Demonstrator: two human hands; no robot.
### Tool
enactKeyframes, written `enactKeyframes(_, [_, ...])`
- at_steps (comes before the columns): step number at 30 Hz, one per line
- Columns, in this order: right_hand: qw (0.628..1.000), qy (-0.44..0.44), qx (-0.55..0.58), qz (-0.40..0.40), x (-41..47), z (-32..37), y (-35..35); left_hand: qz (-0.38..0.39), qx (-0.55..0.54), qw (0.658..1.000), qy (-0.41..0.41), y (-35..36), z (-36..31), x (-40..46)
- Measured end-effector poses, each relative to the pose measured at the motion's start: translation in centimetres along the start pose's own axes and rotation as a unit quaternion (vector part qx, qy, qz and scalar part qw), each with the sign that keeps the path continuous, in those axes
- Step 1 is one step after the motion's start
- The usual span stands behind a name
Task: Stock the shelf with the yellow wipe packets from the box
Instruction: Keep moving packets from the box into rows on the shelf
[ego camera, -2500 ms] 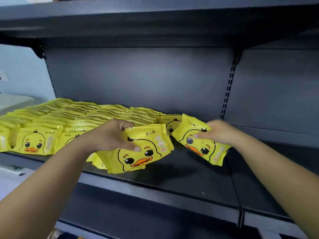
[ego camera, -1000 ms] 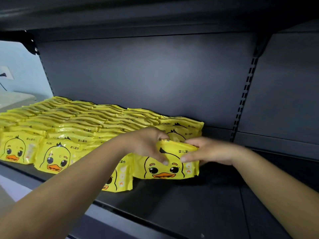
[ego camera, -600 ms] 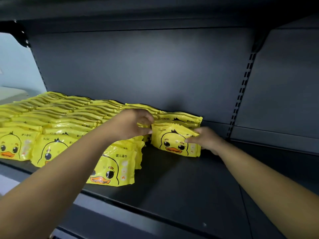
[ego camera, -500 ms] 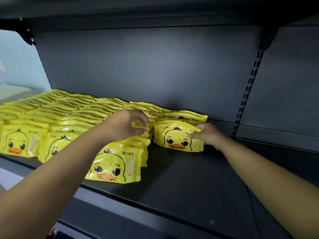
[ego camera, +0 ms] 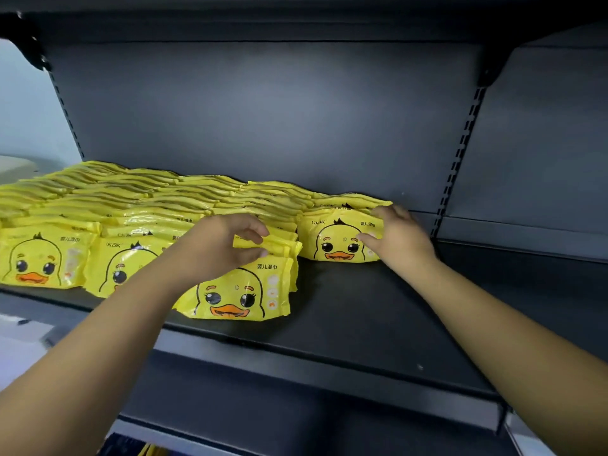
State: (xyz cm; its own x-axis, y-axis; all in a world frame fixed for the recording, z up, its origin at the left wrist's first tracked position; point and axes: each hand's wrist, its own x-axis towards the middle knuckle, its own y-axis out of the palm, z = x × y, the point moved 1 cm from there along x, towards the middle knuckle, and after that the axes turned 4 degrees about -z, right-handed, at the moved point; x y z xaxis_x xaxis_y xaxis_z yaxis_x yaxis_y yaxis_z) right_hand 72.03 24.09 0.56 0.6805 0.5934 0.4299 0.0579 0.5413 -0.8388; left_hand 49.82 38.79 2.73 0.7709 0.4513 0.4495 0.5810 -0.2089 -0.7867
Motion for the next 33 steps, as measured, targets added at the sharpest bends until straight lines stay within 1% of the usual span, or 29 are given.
enactKeyframes(6, [0.994,-0.11,0.016,0.005,-8.3,4.2,-4.2,-0.018,0.015,0.999,0.04,-1.3,-3.8,-4.0])
enactKeyframes(9, [0.99,-0.136,0.015,0.029,-12.8,4.9,-5.8,-0.032,0.029,0.997,0.06,-1.5,-5.8,-7.4])
enactKeyframes(13, [0.988,-0.132,0.049,0.063,-19.9,4.7,-6.6,-0.02,0.031,0.999,0.038,-1.1,-8.0,-14.4])
enactKeyframes(16, [0.983,-0.132,0.063,0.109,-25.4,4.1,-6.2,0.034,0.048,0.998,0.024,-0.6,-9.1,-20.2])
enactKeyframes(18, [0.98,-0.129,0.065,0.137,-28.9,3.8,-5.7,0.073,0.06,0.995,0.0,-0.6,-9.5,-23.9])
enactKeyframes(20, [0.975,-0.126,0.082,0.162,-32.1,4.1,-5.3,0.094,0.081,0.992,-0.024,-1.0,-9.8,-27.2])
enactKeyframes(23, [0.969,-0.137,0.096,0.184,-35.8,5.1,-4.7,0.099,0.107,0.986,-0.077,-1.8,-9.8,-31.4])
enactKeyframes(26, [0.962,-0.154,0.099,0.201,-38.0,6.4,-4.3,0.095,0.116,0.983,-0.108,-3.0,-9.0,-34.8])
enactKeyframes(28, [0.96,-0.153,0.103,0.212,-39.1,7.2,-3.8,0.075,0.125,0.984,-0.1,-3.6,-8.5,-36.8])
enactKeyframes(30, [0.957,-0.153,0.103,0.226,-40.1,8.3,-3.0,0.071,0.138,0.983,-0.093,-4.0,-7.4,-38.7])
enactKeyframes(32, [0.952,-0.158,0.097,0.242,-41.1,9.3,-2.0,0.074,0.131,0.978,-0.145,-4.2,-6.0,-40.6])
enactKeyframes(33, [0.948,-0.16,0.096,0.257,-41.6,10.1,-1.3,0.083,0.127,0.976,-0.158,-4.3,-4.8,-41.8])
